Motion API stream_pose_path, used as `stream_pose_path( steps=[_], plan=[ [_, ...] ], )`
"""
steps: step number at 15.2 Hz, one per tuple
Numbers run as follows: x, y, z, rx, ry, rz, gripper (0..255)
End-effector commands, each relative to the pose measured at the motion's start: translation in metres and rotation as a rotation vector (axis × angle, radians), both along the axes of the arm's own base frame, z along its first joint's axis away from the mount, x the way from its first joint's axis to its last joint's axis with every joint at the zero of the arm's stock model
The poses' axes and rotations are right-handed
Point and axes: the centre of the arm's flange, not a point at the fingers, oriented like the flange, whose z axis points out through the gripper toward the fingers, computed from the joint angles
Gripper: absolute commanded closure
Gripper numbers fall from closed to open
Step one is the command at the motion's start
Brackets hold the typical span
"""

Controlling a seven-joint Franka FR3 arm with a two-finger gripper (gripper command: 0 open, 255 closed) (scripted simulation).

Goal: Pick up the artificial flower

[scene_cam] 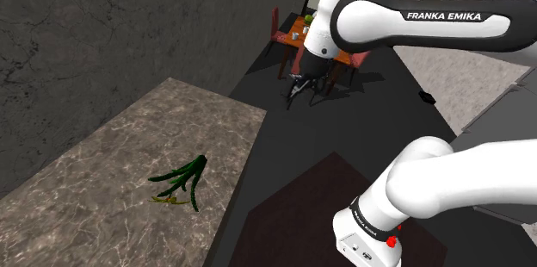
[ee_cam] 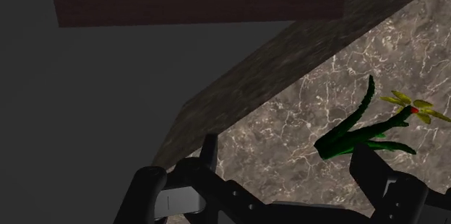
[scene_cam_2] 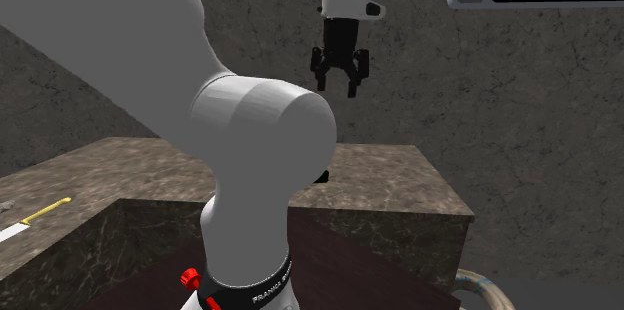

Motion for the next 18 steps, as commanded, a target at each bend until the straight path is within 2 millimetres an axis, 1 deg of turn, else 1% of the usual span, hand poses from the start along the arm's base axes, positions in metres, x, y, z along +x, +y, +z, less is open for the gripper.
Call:
stream_pose_path(
  steps=[1,9,18],
  plan=[
    [0.004,0.019,-0.019,0.004,0.003,-0.021,0],
    [0.027,0.092,-0.091,0.016,0.018,-0.101,0],
    [0.059,0.172,-0.171,0.03,0.035,-0.19,0]
  ],
)
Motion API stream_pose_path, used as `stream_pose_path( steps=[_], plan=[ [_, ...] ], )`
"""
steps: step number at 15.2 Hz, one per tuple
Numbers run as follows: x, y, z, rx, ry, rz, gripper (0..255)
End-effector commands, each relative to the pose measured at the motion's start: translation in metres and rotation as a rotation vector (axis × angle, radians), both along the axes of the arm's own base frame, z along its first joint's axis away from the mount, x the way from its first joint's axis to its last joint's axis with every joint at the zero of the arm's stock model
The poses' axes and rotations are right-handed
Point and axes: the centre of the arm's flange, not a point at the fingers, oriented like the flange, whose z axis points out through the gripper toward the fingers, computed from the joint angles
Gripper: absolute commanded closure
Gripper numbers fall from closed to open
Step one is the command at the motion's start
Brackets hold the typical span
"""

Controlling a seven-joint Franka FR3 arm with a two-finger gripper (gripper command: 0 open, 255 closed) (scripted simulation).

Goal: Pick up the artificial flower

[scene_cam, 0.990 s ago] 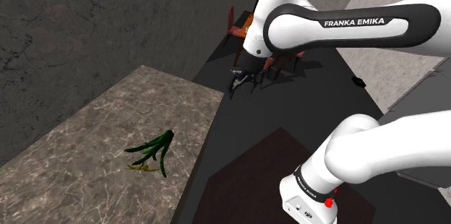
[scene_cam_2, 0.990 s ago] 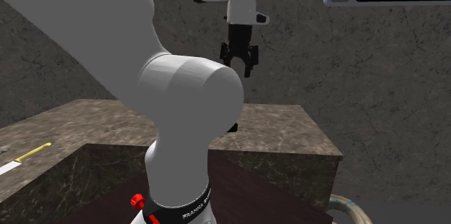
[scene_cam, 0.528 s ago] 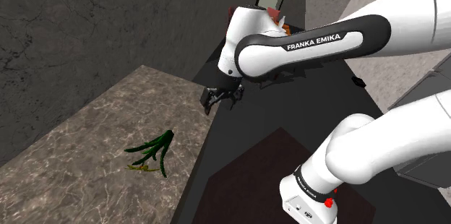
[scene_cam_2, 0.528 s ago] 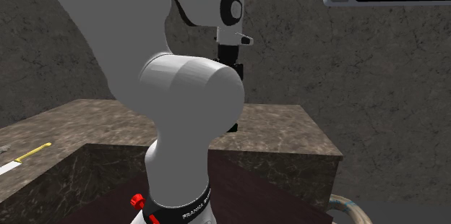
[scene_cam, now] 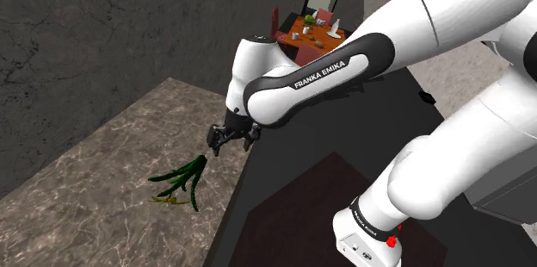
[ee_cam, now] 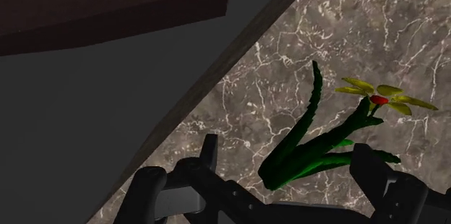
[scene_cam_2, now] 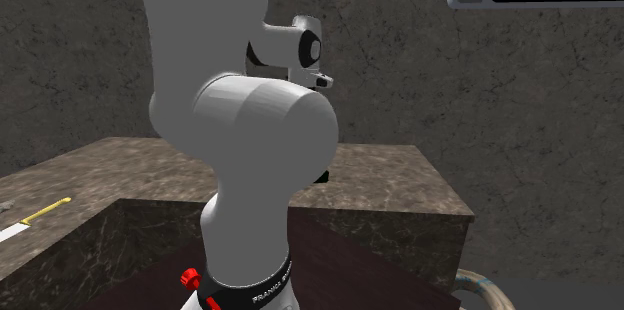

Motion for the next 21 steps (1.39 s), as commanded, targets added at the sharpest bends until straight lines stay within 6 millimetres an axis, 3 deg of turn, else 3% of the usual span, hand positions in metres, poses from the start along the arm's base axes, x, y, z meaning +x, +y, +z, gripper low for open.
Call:
stream_pose_path(
  steps=[1,12,21],
  plan=[
    [0.009,0.017,-0.018,0.006,0.004,-0.022,0],
    [0.056,0.113,-0.115,0.023,0.025,-0.131,0],
    [0.057,0.116,-0.158,0.023,0.025,-0.135,0]
  ],
)
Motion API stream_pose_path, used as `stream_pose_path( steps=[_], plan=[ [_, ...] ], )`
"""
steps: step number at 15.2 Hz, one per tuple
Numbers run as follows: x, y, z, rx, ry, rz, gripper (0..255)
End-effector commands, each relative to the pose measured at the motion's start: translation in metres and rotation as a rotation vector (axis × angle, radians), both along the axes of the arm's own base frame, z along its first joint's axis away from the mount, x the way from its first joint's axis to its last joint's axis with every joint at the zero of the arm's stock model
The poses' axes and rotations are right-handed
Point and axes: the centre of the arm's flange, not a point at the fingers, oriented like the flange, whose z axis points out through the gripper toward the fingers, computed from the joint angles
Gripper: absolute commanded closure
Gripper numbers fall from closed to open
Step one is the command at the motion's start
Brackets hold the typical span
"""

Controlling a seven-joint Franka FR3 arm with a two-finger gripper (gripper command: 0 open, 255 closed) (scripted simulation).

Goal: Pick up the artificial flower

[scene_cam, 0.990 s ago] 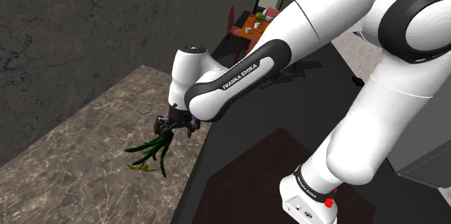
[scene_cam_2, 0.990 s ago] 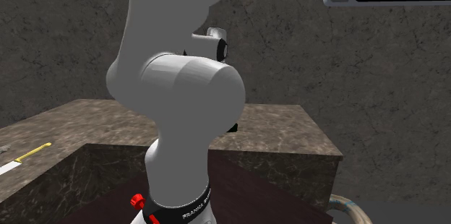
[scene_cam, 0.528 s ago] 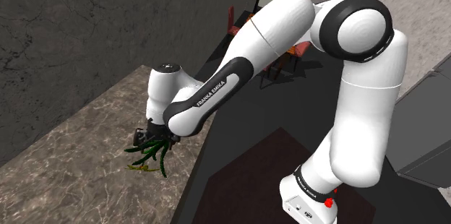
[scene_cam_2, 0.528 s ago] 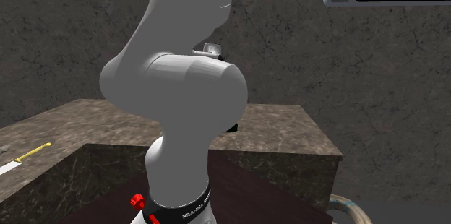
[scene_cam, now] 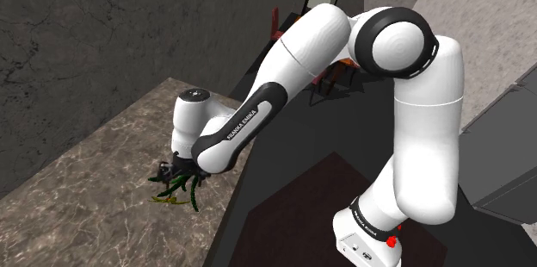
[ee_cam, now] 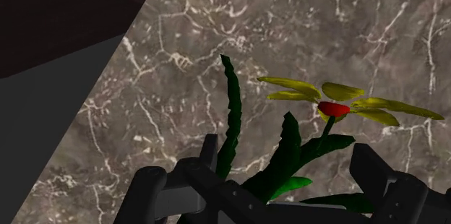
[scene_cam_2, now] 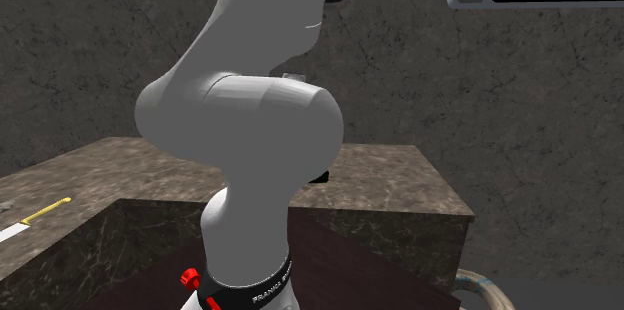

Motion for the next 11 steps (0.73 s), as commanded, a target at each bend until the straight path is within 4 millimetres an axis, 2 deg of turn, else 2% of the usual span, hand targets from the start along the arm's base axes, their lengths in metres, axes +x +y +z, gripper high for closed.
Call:
stream_pose_path(
  steps=[1,2,11],
  plan=[
    [-0.0003,0.0003,-0.004,0.0,-0.001,0.0,0],
    [-0.0007,0.0003,-0.0043,0.0,-0.001,0.0,255],
    [-0.0002,0.0003,-0.0039,0.0,-0.001,0.0,255]
  ],
)
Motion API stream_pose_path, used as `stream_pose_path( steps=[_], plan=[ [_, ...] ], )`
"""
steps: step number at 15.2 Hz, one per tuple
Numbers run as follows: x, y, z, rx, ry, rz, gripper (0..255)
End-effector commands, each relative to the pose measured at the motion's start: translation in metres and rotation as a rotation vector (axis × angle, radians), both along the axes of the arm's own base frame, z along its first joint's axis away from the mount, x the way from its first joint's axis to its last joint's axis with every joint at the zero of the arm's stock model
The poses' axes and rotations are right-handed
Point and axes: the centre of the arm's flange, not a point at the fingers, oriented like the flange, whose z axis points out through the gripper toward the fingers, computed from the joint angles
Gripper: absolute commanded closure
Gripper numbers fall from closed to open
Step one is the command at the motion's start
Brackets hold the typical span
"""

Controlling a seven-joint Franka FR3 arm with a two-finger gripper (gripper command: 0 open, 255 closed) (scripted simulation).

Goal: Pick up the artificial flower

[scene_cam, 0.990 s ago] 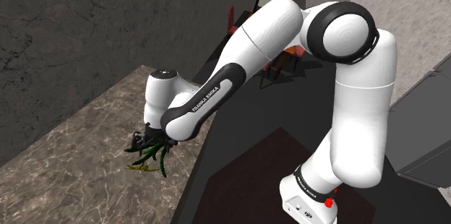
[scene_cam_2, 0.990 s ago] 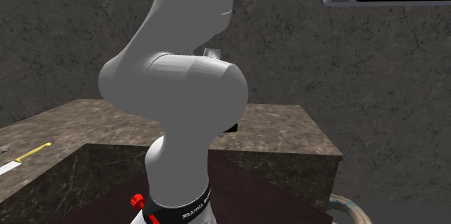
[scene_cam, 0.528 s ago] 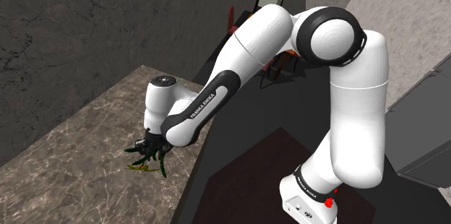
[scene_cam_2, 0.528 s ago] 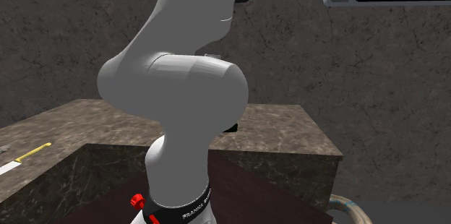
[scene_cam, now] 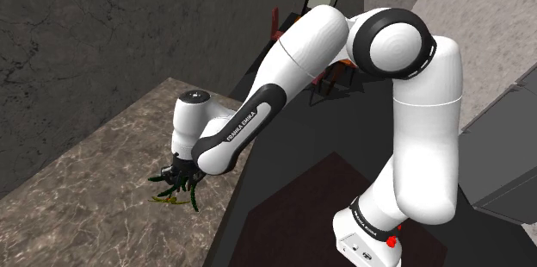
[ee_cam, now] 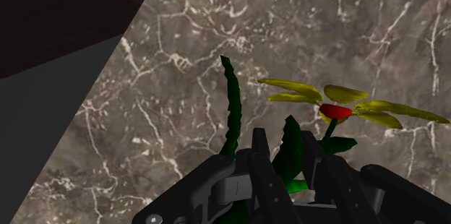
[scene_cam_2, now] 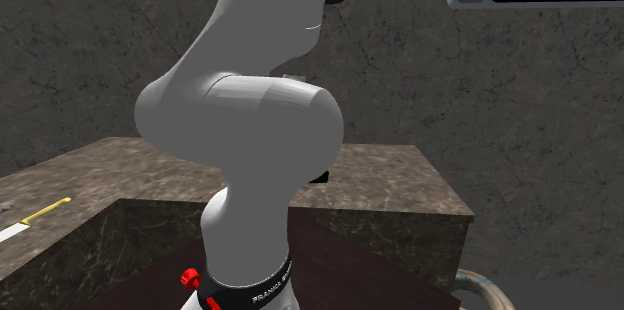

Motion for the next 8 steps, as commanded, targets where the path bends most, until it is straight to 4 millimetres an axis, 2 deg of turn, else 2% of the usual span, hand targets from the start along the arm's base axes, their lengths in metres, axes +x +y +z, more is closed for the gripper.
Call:
stream_pose_path(
  steps=[1,8],
  plan=[
    [0.0,0.0,0.005,0.0,0.0,0.0,255],
    [0.0,0.0,0.042,0.0,0.0,0.0,255]
  ],
)
